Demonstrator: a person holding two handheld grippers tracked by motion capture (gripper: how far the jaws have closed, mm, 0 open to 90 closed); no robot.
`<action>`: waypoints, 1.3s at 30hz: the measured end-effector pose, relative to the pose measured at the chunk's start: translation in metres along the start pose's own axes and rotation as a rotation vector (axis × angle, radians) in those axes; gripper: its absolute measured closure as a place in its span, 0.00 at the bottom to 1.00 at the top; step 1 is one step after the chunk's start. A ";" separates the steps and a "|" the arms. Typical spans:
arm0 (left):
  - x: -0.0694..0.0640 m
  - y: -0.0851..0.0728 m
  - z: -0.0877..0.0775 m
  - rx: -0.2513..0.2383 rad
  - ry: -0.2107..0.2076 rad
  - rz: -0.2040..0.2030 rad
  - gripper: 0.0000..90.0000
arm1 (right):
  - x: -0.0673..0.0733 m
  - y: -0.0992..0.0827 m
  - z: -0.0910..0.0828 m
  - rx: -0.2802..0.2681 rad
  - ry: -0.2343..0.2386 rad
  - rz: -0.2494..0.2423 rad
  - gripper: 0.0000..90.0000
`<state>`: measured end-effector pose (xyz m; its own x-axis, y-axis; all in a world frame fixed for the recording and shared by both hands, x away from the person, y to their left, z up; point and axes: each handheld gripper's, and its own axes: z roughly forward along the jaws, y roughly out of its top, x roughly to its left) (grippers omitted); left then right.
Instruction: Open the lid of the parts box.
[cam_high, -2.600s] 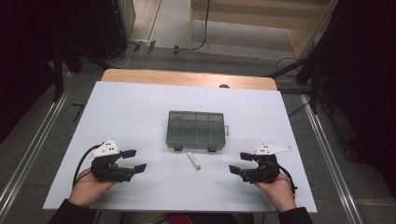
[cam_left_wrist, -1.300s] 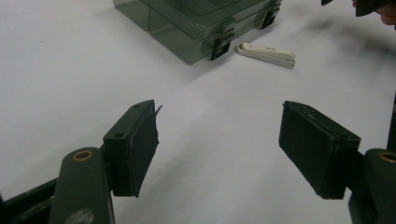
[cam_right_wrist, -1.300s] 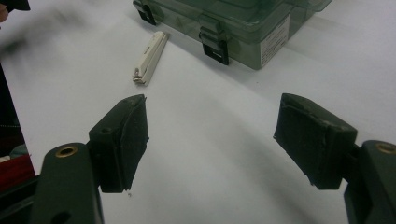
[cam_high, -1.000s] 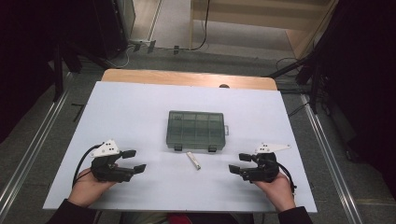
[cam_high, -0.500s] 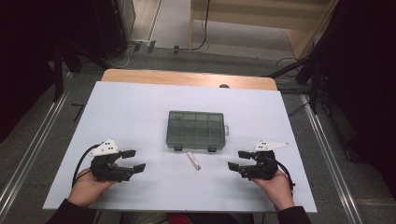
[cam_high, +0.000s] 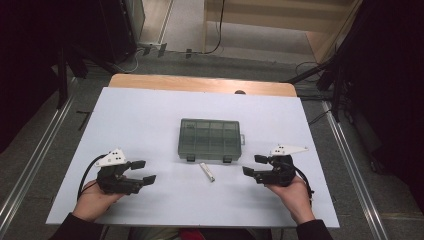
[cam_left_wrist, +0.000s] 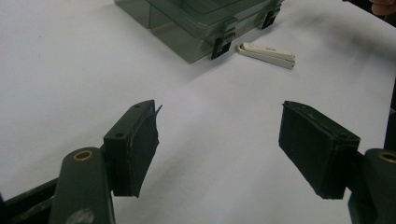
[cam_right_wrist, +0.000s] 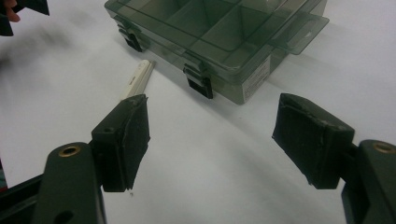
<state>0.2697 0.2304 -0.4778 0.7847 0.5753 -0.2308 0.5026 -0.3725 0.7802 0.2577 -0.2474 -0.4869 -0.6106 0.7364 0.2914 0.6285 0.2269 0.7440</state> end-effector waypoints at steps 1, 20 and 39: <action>0.000 0.000 0.000 0.000 0.000 0.000 0.31 | 0.000 0.001 0.001 0.004 -0.003 0.001 0.31; -0.001 0.001 0.001 -0.001 0.002 0.008 0.31 | -0.009 0.012 0.014 0.051 0.006 0.017 0.59; -0.001 0.001 0.002 0.005 0.002 0.011 0.31 | -0.018 0.020 0.030 0.171 -0.007 0.051 1.00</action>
<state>0.2698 0.2274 -0.4782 0.7892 0.5729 -0.2211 0.4959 -0.3820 0.7799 0.2958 -0.2369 -0.4955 -0.5729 0.7540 0.3213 0.7318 0.2940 0.6148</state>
